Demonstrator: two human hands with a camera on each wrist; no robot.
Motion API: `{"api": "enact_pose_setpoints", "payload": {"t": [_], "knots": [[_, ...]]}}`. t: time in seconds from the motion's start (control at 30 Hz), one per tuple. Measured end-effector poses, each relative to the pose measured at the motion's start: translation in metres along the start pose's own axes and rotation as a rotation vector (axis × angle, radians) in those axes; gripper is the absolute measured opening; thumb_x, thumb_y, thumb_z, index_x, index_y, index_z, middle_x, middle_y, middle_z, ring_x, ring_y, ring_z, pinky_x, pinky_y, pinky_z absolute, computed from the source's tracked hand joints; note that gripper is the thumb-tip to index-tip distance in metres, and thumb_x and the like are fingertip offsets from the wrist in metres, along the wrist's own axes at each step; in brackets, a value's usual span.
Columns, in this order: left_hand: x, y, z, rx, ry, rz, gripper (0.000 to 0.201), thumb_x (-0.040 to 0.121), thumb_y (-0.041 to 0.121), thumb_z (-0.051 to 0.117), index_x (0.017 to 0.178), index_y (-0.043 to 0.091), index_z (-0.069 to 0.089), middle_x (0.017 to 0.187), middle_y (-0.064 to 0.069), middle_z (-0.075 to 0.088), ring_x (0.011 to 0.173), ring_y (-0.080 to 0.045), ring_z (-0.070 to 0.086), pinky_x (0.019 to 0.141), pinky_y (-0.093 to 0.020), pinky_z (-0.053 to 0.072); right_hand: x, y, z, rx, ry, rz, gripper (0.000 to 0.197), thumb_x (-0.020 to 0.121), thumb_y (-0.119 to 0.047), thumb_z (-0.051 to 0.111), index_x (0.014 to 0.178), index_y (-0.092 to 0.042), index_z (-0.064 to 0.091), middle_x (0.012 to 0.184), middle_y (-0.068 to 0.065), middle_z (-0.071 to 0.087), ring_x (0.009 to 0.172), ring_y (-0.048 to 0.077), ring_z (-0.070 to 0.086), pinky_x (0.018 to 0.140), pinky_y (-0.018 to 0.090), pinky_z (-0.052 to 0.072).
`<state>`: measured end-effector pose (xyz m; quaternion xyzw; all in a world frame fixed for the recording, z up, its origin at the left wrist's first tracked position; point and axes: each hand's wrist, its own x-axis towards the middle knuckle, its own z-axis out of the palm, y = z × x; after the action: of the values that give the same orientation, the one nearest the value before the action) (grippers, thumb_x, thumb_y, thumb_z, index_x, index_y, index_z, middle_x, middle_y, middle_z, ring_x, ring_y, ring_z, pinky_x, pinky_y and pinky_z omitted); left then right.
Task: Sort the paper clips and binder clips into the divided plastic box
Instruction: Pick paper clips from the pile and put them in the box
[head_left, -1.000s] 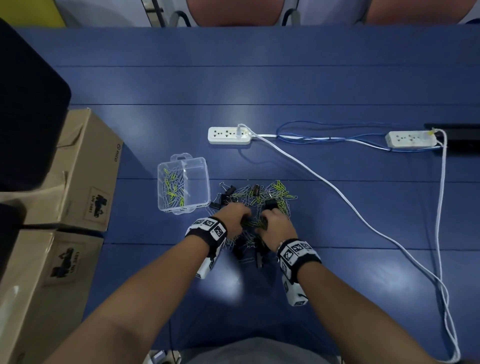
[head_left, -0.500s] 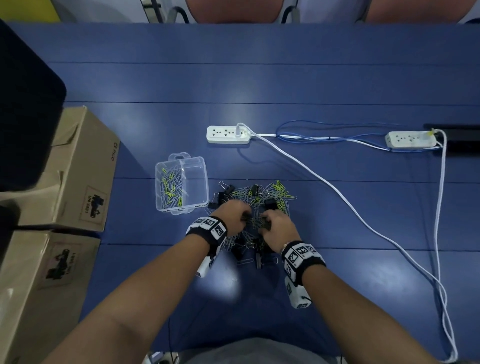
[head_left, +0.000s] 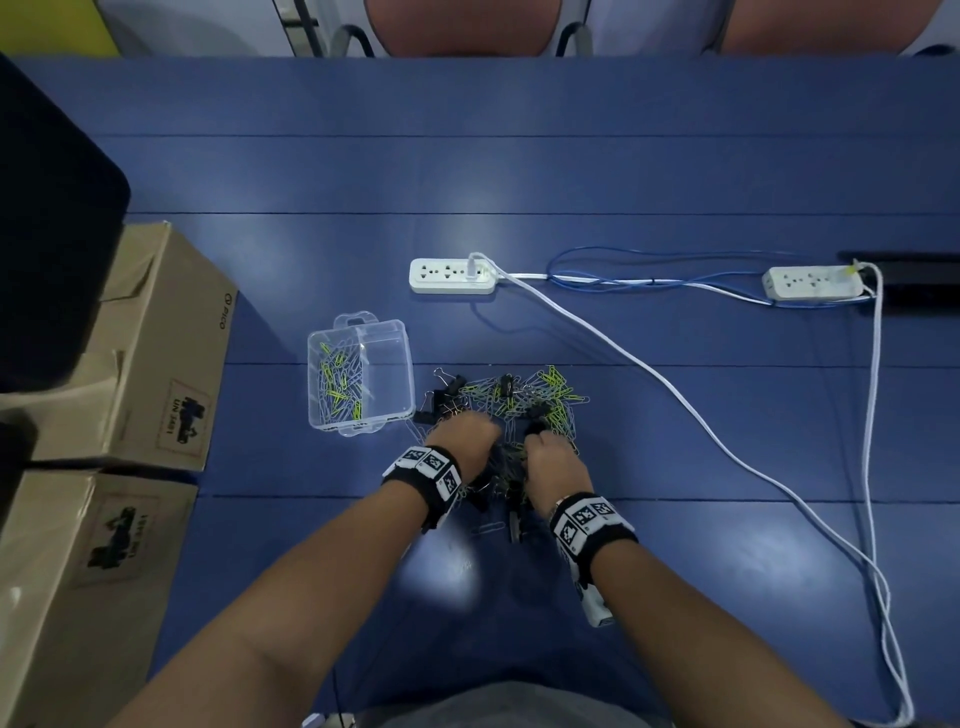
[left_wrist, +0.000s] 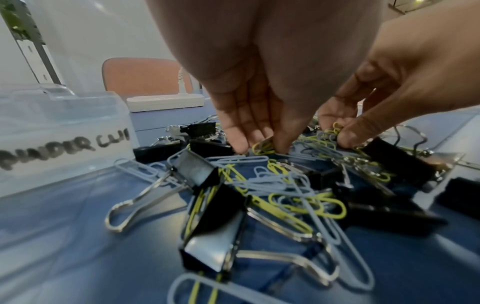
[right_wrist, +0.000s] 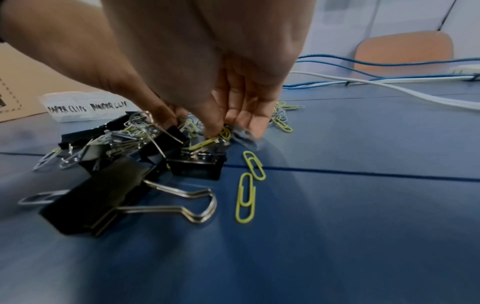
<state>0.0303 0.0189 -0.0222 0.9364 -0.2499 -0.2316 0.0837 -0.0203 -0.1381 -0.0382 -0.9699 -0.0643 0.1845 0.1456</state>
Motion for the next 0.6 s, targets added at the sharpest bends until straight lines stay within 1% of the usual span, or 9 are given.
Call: {"api": "enact_pose_setpoints", "payload": {"t": [0.1,0.17,0.23,0.33,0.4,0.47,0.5,0.53,0.6], "knots": [[-0.001,0.001,0.004,0.050,0.018,0.028,0.032,0.083,-0.007,0.053,0.112,0.005,0.056,0.116,-0.013,0.055,0.112,-0.029,0.049,0.091,-0.039,0.048,-0.001,0.004,0.001,0.030,-0.002,-0.013,0.030,0.081,0.002,0.055,0.110,-0.005,0.051,0.116,0.013,0.054,0.111,0.030,0.048,0.089,0.034,0.042],[-0.002,0.003,0.004,0.048,0.015,0.026,0.035,0.081,-0.008,0.054,0.114,0.005,0.053,0.119,-0.013,0.053,0.114,-0.030,0.047,0.093,-0.039,0.047,-0.003,0.008,-0.001,0.113,0.012,0.002,0.022,0.082,0.003,0.054,0.101,-0.007,0.052,0.109,0.012,0.056,0.105,0.029,0.050,0.084,0.033,0.042],[-0.002,0.003,0.003,-0.019,0.012,0.009,0.028,0.083,-0.007,0.053,0.107,0.006,0.054,0.114,-0.012,0.056,0.109,-0.029,0.050,0.089,-0.036,0.046,-0.005,0.014,-0.003,0.245,0.047,0.060,0.012,0.086,0.000,0.053,0.092,-0.010,0.053,0.101,0.009,0.057,0.096,0.026,0.052,0.078,0.033,0.043],[-0.002,0.000,-0.002,-0.226,0.043,-0.082,0.013,0.090,0.000,0.051,0.095,0.011,0.056,0.101,-0.007,0.060,0.095,-0.025,0.055,0.081,-0.035,0.048,-0.008,0.024,-0.011,0.447,0.092,0.166,0.005,0.092,-0.012,0.056,0.089,-0.016,0.055,0.094,0.001,0.058,0.086,0.019,0.053,0.073,0.029,0.042],[-0.003,-0.003,-0.005,-0.390,0.105,-0.144,0.008,0.092,0.007,0.054,0.091,0.013,0.059,0.094,-0.003,0.063,0.086,-0.021,0.059,0.078,-0.036,0.052,-0.009,0.029,-0.019,0.595,0.134,0.218,0.004,0.091,-0.013,0.060,0.091,-0.017,0.058,0.090,-0.001,0.061,0.081,0.015,0.056,0.073,0.023,0.041],[-0.005,-0.005,-0.010,-0.552,0.196,-0.190,0.007,0.090,0.008,0.061,0.087,0.013,0.064,0.087,0.000,0.066,0.080,-0.016,0.062,0.075,-0.031,0.053,-0.009,0.033,-0.025,0.729,0.161,0.239,0.005,0.089,-0.012,0.064,0.091,-0.016,0.060,0.086,-0.002,0.064,0.078,0.012,0.058,0.072,0.020,0.043],[-0.007,-0.006,-0.013,-0.619,0.241,-0.211,0.007,0.088,0.008,0.065,0.084,0.014,0.066,0.084,0.002,0.067,0.077,-0.013,0.062,0.073,-0.027,0.052,-0.008,0.034,-0.027,0.795,0.165,0.245,0.006,0.088,-0.011,0.065,0.091,-0.015,0.061,0.084,-0.001,0.065,0.077,0.013,0.059,0.073,0.021,0.046],[-0.009,-0.007,-0.017,-0.668,0.284,-0.239,0.009,0.086,0.009,0.069,0.081,0.016,0.068,0.081,0.004,0.068,0.076,-0.010,0.062,0.072,-0.023,0.051,-0.007,0.034,-0.030,0.865,0.164,0.251,0.007,0.088,-0.011,0.067,0.089,-0.015,0.062,0.082,0.000,0.065,0.076,0.014,0.060,0.074,0.026,0.049],[-0.016,-0.015,-0.022,-0.738,0.362,-0.295,0.013,0.081,0.009,0.074,0.079,0.022,0.071,0.076,0.007,0.069,0.072,-0.005,0.063,0.070,-0.018,0.052,-0.004,0.029,-0.036,0.993,0.141,0.263,0.009,0.087,-0.009,0.067,0.084,-0.015,0.062,0.078,0.001,0.065,0.072,0.017,0.059,0.070,0.034,0.052]]}}
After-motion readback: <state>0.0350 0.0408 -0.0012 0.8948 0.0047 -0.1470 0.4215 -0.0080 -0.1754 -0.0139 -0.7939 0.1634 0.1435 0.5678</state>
